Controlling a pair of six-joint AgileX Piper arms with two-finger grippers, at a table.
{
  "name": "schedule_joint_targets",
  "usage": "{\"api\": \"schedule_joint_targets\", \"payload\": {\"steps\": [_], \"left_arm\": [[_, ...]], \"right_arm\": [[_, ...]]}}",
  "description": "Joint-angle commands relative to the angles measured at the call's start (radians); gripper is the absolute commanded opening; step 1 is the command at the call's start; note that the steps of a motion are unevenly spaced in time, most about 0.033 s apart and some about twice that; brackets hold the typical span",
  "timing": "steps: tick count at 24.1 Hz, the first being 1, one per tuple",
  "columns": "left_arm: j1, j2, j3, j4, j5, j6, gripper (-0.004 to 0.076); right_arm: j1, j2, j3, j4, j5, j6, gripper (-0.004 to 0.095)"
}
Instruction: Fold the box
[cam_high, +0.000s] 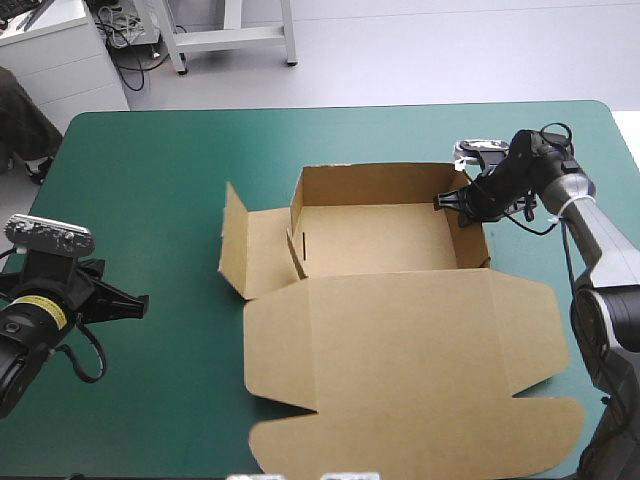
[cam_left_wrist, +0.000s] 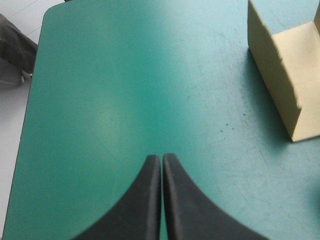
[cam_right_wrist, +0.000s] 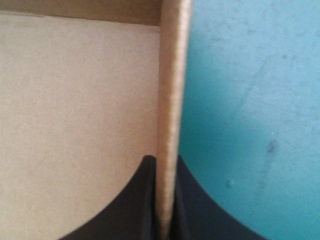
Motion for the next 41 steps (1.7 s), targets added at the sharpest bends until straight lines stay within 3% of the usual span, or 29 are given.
{"api": "schedule_joint_targets", "payload": {"steps": [1,5,9,15,23,27,35,41], "left_arm": [[-0.003,-0.002,-0.023,0.016,-0.054,-0.010,-0.0006],[-0.003,-0.002,-0.023,0.016,-0.054,-0.016,-0.0006],[-0.003,-0.002,-0.023,0.028,-0.026,-0.028,-0.0006],[-0.003,-0.002,-0.023,0.037,0.004,-0.039,-0.0006],[-0.003,-0.002,-0.023,0.085,0.004,-0.125,-0.0008],[-0.003,-0.002,-0.023,0.088,0.002,-0.142,-0.0009],[-0.003,-0.002,-0.009,0.069,-0.096,-0.217,-0.0006],[-0.003,0.000,0.069,-0.152,-0.187,-0.044,-0.0004]], "right_arm": [[-0.001,-0.051,-0.028,0.001,-0.025,-0.017,-0.0022],[-0.003,-0.053,-0.101,-0.001,0.022,-0.023,-0.0022],[-0.036,-0.061,-0.280,0.066,0.211,-0.152,-0.0023],[-0.122,-0.155,-0.325,0.225,0.211,-0.263,-0.0024],[-0.290,-0.334,-0.314,0.263,0.211,-0.315,-0.0024],[-0.370,-0.448,-0.257,0.418,0.212,-0.362,-0.0024],[-0.381,-0.556,-0.101,0.446,0.211,-0.406,-0.0024],[-0.381,-0.558,-0.100,0.459,0.211,-0.421,-0.0024]]}}
